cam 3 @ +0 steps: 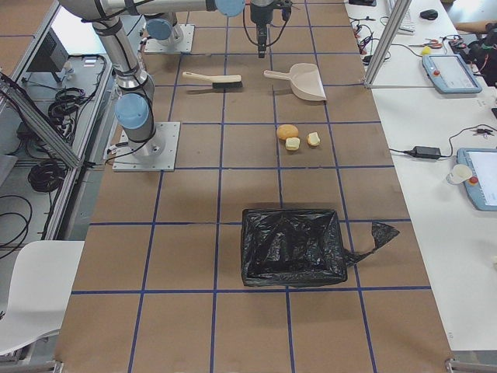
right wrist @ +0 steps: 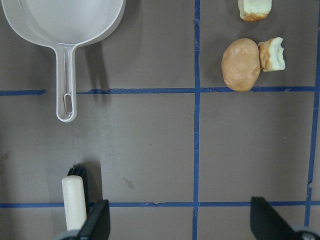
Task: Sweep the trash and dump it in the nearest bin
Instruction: 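Move the left gripper toward the white brush handle, then lower the left gripper onto the white brush handle and close it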
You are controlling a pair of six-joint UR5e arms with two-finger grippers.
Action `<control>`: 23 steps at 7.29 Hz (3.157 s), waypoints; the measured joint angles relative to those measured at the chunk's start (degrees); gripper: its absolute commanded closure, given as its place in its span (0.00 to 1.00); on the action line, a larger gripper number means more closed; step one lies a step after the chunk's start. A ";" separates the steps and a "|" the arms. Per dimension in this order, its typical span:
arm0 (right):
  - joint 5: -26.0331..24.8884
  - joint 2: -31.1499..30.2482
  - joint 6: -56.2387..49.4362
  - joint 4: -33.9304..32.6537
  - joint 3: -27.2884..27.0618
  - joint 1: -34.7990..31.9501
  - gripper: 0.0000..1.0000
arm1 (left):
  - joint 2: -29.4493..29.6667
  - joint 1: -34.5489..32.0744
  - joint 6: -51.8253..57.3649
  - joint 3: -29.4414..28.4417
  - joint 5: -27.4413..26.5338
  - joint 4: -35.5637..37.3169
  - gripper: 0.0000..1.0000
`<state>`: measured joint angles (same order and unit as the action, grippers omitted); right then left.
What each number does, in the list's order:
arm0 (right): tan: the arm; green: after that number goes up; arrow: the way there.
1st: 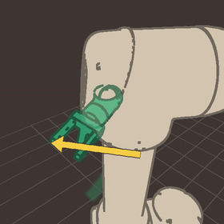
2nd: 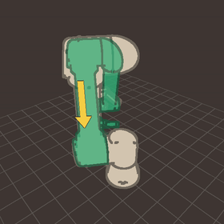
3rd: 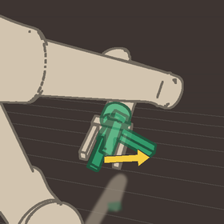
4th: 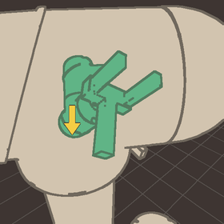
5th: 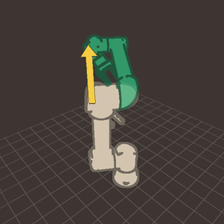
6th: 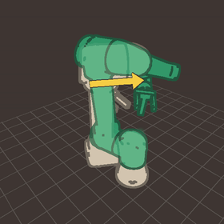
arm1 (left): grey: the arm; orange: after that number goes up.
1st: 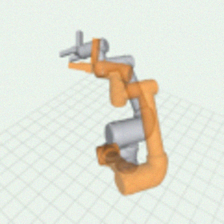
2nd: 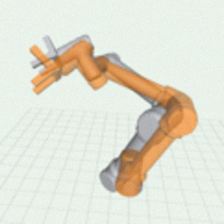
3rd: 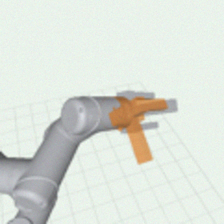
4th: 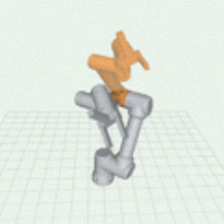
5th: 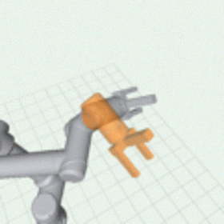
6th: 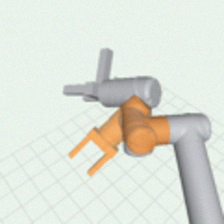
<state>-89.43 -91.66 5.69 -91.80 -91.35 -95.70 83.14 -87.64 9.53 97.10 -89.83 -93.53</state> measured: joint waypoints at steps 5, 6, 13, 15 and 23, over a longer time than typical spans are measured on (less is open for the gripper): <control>0.22 -0.78 0.03 -1.00 -1.87 -0.05 0.00 | -0.90 -0.31 0.24 0.14 -0.18 -0.69 0.00; 0.21 -0.79 0.03 -1.01 -1.89 -0.03 0.00 | -0.68 -0.64 -0.19 0.25 0.04 -0.68 0.00; 0.14 -0.80 -0.12 -1.02 -1.99 -0.05 0.00 | 8.09 -23.70 -25.11 6.74 9.90 9.15 0.00; 0.14 -0.86 -0.21 -1.02 -1.99 -0.02 0.00 | 8.79 -30.74 -31.21 14.91 11.48 18.55 0.00; 0.14 -0.97 -0.24 -1.02 -1.99 -0.01 0.00 | 15.09 -38.58 -41.28 24.33 11.71 29.92 0.00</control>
<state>-89.30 -92.63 5.45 -92.81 -93.34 -95.71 98.23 -126.22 -31.75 121.43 -78.12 -63.61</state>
